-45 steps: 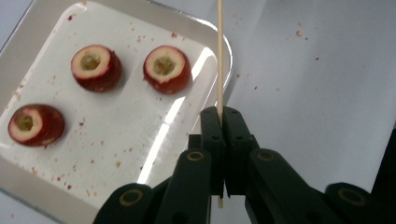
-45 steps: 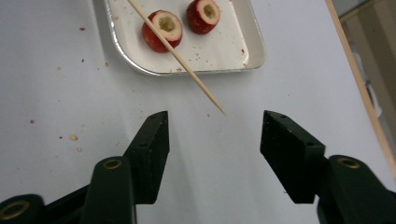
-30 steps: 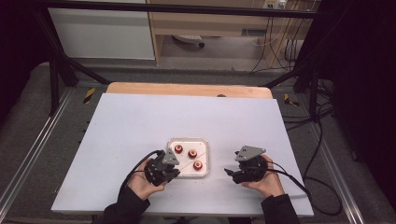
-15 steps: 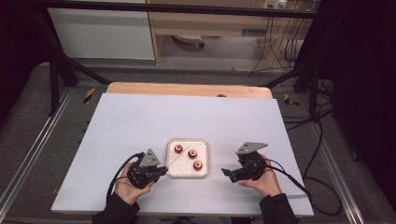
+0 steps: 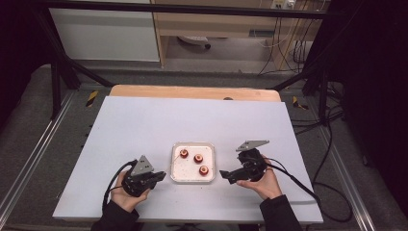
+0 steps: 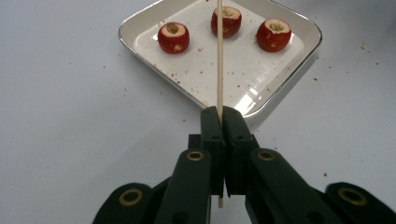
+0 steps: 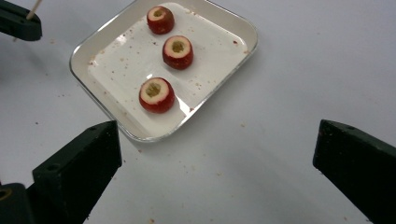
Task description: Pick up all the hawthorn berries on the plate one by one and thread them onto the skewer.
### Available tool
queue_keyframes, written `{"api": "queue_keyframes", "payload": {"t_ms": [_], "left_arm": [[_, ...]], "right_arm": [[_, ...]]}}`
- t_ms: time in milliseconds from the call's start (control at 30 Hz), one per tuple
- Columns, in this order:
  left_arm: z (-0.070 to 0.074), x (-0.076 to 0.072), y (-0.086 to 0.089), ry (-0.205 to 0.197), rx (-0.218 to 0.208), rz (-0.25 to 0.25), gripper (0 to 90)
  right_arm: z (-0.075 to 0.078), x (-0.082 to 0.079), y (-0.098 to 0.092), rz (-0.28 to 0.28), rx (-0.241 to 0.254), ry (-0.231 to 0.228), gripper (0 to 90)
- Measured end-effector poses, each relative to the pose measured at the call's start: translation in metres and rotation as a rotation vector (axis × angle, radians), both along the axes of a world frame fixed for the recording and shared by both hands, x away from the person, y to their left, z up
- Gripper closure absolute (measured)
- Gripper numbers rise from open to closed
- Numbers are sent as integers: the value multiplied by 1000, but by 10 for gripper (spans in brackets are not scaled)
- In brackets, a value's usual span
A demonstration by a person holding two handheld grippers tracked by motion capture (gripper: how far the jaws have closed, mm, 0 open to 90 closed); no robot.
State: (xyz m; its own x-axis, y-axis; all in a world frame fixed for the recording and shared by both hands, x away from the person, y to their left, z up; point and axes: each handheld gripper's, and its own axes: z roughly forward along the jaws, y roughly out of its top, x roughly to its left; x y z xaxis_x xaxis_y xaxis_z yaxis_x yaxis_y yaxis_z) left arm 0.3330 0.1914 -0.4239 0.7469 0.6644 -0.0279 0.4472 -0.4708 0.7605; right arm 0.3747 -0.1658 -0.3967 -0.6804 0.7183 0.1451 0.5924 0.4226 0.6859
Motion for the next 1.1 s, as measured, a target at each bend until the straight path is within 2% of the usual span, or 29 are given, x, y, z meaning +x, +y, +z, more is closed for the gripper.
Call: {"api": "queue_keyframes", "payload": {"t_ms": [100,400,467,633,900,1100], "left_arm": [[-3,0,3,3,-4,3,884],[-7,-1,5,2,-6,12,884],[-7,-1,5,3,-6,10,883],[-7,-2,5,0,-6,10,884],[-7,-3,3,-9,-4,7,884],[-7,-3,3,-6,0,5,884]], "right_arm": [[2,2,6,-4,23,13,18],[4,11,29,-14,17,68,51],[4,14,35,-5,-3,75,70],[7,19,51,21,-21,109,153],[4,29,70,40,-90,187,295],[-4,34,77,27,-91,251,402]]}}
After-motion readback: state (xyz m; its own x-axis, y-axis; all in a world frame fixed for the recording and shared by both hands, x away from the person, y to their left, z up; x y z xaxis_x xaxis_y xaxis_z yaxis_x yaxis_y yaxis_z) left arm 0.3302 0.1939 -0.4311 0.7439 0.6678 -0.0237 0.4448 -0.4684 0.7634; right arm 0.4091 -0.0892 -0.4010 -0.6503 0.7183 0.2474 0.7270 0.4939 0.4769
